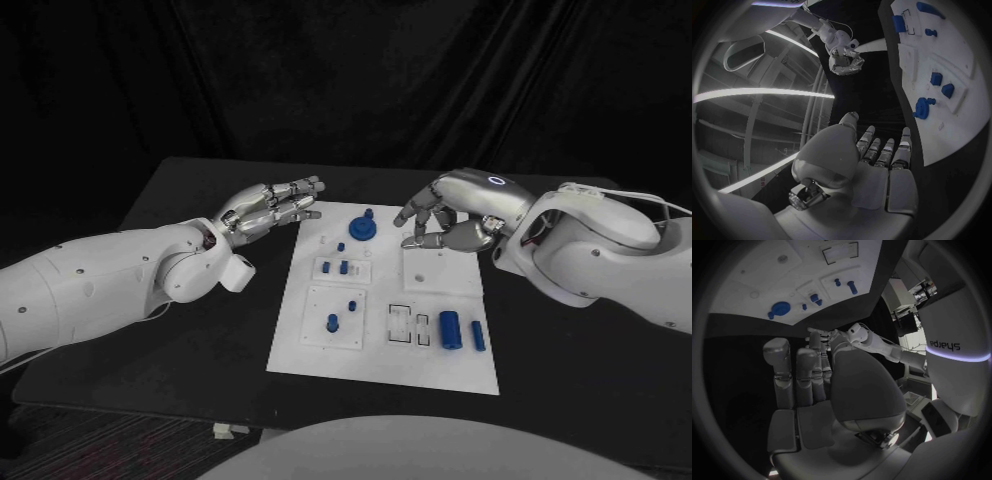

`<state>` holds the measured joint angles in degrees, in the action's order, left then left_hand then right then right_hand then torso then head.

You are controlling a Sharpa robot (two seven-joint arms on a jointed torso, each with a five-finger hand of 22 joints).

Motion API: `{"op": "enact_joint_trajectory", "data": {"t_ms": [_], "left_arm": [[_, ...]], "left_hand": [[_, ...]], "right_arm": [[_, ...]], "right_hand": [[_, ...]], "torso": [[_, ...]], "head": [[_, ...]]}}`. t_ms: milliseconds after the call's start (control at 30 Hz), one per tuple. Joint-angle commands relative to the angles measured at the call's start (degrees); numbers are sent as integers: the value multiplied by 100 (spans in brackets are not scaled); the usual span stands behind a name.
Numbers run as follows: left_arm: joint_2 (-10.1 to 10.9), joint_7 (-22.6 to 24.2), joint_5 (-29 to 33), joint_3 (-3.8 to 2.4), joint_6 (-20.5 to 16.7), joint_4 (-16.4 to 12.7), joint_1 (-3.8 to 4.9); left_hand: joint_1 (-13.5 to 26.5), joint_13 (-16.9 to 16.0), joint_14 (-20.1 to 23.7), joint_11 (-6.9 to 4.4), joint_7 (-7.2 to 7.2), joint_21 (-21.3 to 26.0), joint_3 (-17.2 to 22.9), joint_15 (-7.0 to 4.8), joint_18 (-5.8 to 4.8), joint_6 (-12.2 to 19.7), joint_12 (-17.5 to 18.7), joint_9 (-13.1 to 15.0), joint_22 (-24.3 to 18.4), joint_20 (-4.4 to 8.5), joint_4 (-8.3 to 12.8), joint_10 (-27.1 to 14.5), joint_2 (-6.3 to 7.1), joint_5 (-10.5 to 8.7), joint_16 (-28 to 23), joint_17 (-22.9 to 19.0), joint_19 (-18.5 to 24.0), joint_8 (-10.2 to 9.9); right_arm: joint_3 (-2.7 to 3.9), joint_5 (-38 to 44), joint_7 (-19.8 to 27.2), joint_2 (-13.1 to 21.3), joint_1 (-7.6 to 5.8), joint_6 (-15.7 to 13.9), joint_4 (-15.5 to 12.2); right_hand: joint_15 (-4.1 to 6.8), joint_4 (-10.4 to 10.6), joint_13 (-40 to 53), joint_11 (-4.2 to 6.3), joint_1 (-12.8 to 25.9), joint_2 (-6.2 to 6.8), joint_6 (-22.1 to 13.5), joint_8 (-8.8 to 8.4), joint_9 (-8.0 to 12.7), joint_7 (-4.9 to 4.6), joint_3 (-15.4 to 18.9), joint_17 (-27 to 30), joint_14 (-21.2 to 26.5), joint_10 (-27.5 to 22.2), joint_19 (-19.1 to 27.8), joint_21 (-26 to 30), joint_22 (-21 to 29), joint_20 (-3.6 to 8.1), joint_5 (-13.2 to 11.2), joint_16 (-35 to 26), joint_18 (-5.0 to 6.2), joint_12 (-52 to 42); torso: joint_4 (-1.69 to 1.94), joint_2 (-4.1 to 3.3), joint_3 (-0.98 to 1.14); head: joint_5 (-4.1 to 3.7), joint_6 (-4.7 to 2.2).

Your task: Assemble the parts on the task board

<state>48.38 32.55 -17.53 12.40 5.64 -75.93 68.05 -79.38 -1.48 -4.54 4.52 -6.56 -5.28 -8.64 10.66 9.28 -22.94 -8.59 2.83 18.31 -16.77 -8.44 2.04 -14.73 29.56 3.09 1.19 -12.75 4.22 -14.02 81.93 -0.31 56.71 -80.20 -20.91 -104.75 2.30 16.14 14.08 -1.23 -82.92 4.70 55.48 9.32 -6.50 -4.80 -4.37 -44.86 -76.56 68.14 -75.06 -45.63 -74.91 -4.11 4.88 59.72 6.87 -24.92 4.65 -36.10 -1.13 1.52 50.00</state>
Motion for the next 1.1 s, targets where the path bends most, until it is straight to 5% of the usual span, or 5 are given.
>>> {"op": "enact_joint_trajectory", "data": {"t_ms": [33, 200, 400, 700, 1100], "left_arm": [[6, 69, 42, -6, -32, -17, -7], [14, 69, 42, -6, -26, -26, -9], [19, 61, 42, -5, -13, -32, -19], [43, 45, 42, -5, -1, -54, -27], [32, 25, 42, -5, 20, -60, -30]], "left_hand": [[7, -8, 4, 29, 11, -21, 37, 39, -81, -50, -33, 8, 10, 0, 0, 10, -48, 26, 40, 8, -62, 24], [2, -8, 4, 29, 11, -23, 47, 38, -81, -64, -37, 10, 7, 1, 5, 13, -50, 33, 40, 8, -66, 30], [0, -8, 5, 29, 11, -23, 52, 38, -82, -59, -35, 9, 2, 0, 8, 13, -51, 37, 39, 7, -65, 30], [-2, -8, 3, 29, 11, -22, 55, 38, -82, -61, -35, 9, -4, 0, 9, 14, -53, 39, 41, 8, -62, 31], [-4, -9, 4, 31, 10, -22, 60, 40, -83, -63, -41, 9, -8, 0, 12, 16, -53, 40, 40, 7, -62, 33]], "right_arm": [[-8, -1034, -782, 207, -56, 1257, 48], [-9, -1199, -1538, 387, -23, 2246, 117], [-10, -1140, -2265, 448, 90, 2825, 126], [-10, -811, -3025, 376, 209, 3063, 31], [-10, -766, -3701, 319, 388, 2997, -154]], "right_hand": [[46, -2, 1017, 18, 82, -34, 151, -25, -64, -19, 179, 542, 196, -467, 198, 662, -356, -11, -36, -497, 106, -1180], [163, 37, 5468, 214, 942, -115, 417, 62, -269, 77, 567, -2281, -770, 989, -258, -117, -588, 143, -26, 1538, -7, -5097], [300, 59, 7592, 348, 2400, -186, 975, 602, -803, 249, 533, -4157, -1261, 2186, -924, -2116, -1014, 290, 309, 2800, -301, -6508], [455, 75, 7592, 460, 3357, -46, 1306, 1503, -2077, 480, 221, -4432, -1328, 2186, -1319, -3872, -1364, 421, 322, 2982, -576, -6508], [464, 37, 7592, 470, 3344, -164, 1092, 1581, -2687, 486, 171, -3812, -1212, 2186, -1168, -3641, -1278, 447, 694, 2621, -510, -6508]], "torso": [[-4, -13, 1], [-3, -17, -2], [-47, -52, -1], [-82, -96, 32], [-84, -76, 23]], "head": [[-85, 0], [-138, 0], [-120, 0], [-123, 0], [-155, 0]]}}
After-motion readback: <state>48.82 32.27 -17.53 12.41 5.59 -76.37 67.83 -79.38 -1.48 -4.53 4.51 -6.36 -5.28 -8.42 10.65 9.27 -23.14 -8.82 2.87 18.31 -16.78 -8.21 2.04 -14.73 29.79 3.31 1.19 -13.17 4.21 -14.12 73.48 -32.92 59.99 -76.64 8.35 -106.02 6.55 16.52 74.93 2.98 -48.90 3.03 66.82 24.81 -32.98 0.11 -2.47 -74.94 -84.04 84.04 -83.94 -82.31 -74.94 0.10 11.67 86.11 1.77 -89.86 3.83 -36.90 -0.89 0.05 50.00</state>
